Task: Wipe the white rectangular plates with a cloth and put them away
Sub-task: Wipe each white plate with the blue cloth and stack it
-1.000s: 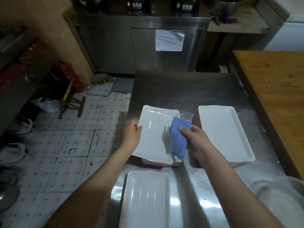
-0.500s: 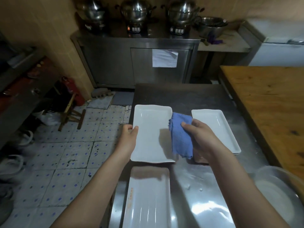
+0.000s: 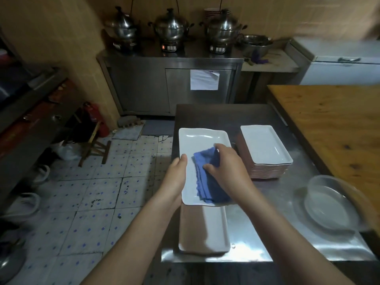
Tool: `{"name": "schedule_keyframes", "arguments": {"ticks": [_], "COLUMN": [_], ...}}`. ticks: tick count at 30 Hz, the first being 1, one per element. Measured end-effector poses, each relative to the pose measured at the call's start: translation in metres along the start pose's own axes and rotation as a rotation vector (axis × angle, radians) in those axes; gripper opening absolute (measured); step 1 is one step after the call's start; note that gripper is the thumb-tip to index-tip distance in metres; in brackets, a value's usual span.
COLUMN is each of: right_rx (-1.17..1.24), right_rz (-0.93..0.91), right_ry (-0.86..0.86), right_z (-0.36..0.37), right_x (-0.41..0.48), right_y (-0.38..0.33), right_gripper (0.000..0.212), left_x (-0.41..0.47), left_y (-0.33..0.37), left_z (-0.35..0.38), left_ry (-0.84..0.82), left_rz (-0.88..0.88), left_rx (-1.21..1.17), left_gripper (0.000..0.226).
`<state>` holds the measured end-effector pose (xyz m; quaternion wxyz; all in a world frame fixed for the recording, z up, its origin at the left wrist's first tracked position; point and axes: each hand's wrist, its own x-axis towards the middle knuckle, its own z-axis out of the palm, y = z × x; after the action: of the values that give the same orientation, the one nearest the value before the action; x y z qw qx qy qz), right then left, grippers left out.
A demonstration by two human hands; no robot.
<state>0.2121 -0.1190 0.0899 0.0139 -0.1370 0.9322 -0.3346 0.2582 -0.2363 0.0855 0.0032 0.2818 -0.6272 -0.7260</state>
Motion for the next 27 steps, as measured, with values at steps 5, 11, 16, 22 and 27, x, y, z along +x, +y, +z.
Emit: {"name": "schedule_keyframes", "arguments": {"ticks": [5,11,16,22,27], "right_rx": [-0.405,-0.349,-0.503,-0.551,-0.436], "right_rz": [-0.214,-0.363,-0.320,-0.271,-0.366], "right_ry": [0.069,-0.184,-0.064,-0.057,-0.161], "right_z": [0.000,0.013,-0.003,-0.024,-0.015], "right_x": [-0.039,-0.058,-0.011,-0.023,-0.033], "right_y": [-0.001,-0.005,-0.007,0.025,0.025], "right_gripper": [0.051,0.053,0.052,0.056,0.056], "left_x": [-0.029,-0.042,-0.050,-0.044,-0.038], "left_y": [-0.003,-0.005,-0.006,0.007,0.008], "left_z": [-0.007,-0.001,0.012,0.021,0.041], "left_ry": [-0.019,0.019,0.029,0.071,0.134], "left_rz": [0.001,0.065,0.138,0.149,0.131], "left_rx": [-0.072,0.006,0.087,0.037,0.080], "left_gripper": [0.027,0.034,0.031,0.035,0.035]}}
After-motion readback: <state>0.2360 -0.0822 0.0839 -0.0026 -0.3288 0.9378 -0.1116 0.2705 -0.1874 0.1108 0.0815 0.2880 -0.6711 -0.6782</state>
